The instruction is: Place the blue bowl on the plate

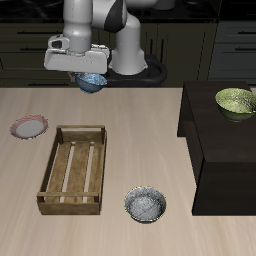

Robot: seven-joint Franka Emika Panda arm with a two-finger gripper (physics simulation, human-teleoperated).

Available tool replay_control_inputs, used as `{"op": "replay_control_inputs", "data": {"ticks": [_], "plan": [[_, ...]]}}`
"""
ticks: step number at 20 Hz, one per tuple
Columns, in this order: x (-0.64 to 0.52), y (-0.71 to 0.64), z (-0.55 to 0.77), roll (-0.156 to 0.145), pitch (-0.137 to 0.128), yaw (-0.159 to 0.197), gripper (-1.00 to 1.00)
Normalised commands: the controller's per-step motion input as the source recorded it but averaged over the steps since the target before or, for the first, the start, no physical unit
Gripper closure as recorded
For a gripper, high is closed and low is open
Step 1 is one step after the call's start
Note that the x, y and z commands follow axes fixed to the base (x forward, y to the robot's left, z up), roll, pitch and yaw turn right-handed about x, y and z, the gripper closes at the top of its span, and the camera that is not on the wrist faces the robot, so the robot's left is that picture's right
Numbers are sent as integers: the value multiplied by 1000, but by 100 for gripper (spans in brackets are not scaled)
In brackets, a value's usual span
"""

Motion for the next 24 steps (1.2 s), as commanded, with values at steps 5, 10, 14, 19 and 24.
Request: {"op": "replay_control_inputs", "data": {"ticks": [5,10,14,19,24], "plan": [[-69,-442,177,-37,-25,-26,100],[25,-307,92,3,8,6,100],[85,-215,73,33,23,1,100],[73,-287,197,57,3,-21,100],[21,-399,75,-27,9,-13,100]]}}
